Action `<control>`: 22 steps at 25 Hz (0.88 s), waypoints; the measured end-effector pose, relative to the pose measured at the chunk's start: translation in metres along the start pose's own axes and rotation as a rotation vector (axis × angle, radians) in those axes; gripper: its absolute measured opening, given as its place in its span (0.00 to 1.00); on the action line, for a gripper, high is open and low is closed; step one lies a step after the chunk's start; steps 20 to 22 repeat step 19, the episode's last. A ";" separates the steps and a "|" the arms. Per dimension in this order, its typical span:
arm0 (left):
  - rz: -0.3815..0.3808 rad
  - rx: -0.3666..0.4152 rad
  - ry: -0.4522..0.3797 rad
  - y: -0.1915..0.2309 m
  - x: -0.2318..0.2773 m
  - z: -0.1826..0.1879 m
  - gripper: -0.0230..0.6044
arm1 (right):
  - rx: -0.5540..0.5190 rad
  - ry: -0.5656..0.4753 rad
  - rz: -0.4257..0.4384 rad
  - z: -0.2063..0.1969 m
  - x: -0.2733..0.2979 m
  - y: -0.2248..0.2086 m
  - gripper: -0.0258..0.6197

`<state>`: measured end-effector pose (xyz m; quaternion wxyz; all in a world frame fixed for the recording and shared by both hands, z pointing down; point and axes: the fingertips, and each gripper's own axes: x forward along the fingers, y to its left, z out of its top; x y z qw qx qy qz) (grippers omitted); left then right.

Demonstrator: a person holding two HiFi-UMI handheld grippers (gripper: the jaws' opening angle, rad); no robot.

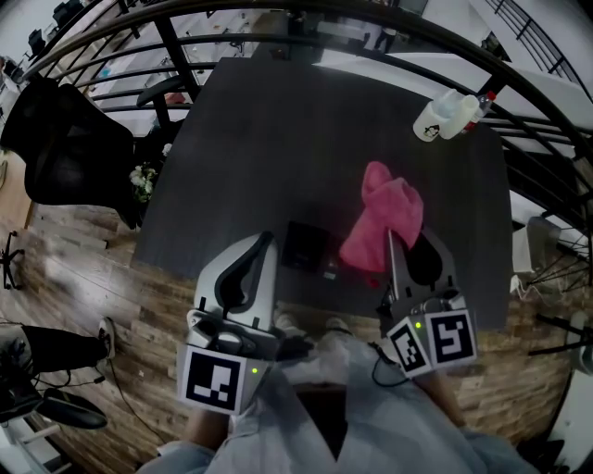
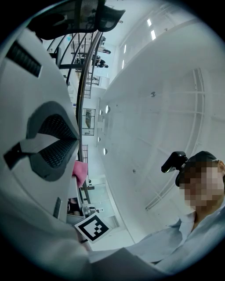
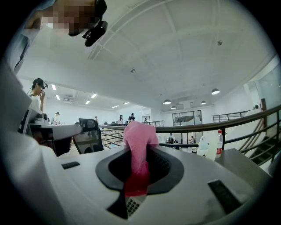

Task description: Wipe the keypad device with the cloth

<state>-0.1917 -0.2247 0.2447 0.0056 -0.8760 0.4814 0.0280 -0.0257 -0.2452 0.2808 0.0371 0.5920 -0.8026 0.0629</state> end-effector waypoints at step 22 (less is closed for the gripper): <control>0.026 -0.006 0.006 0.009 -0.003 -0.003 0.04 | -0.004 0.021 0.031 -0.005 0.011 0.009 0.15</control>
